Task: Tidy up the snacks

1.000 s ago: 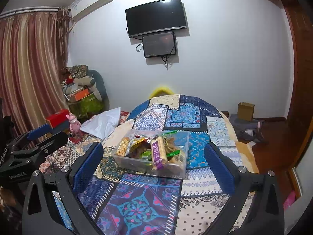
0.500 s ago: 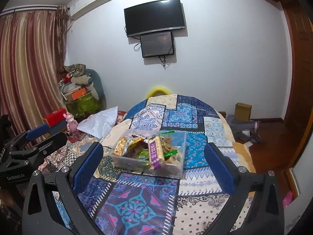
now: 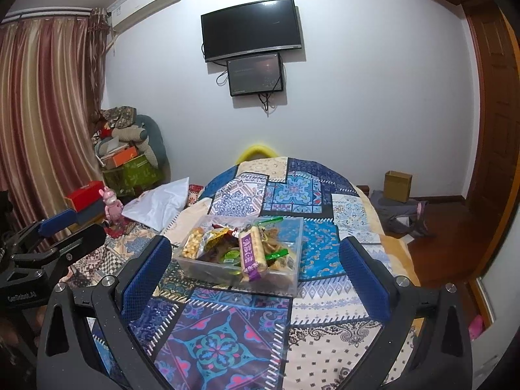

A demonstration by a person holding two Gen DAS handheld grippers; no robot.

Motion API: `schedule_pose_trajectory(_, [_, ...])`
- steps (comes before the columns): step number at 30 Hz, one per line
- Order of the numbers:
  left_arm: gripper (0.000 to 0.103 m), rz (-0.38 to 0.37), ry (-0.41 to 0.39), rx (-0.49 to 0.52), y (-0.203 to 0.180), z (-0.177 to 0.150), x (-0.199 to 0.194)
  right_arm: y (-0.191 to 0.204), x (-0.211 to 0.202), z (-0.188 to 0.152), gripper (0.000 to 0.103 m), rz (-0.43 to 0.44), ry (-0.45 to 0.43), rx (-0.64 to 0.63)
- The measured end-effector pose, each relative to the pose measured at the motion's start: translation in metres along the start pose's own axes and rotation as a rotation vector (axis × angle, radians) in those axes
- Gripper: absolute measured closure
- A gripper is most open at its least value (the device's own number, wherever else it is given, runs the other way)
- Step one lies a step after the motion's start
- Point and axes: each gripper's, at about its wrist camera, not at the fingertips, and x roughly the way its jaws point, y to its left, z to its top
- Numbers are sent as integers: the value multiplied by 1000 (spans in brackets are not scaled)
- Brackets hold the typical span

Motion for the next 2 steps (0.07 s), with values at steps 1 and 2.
schedule_pose_trajectory(1, [1,-1,2,-1,0,0,0,0,0,-1,0,0,0,0])
schedule_pose_trajectory(2, [1,-1,4,-2,1,-1,1,0,0,-1,0,-1,0,0])
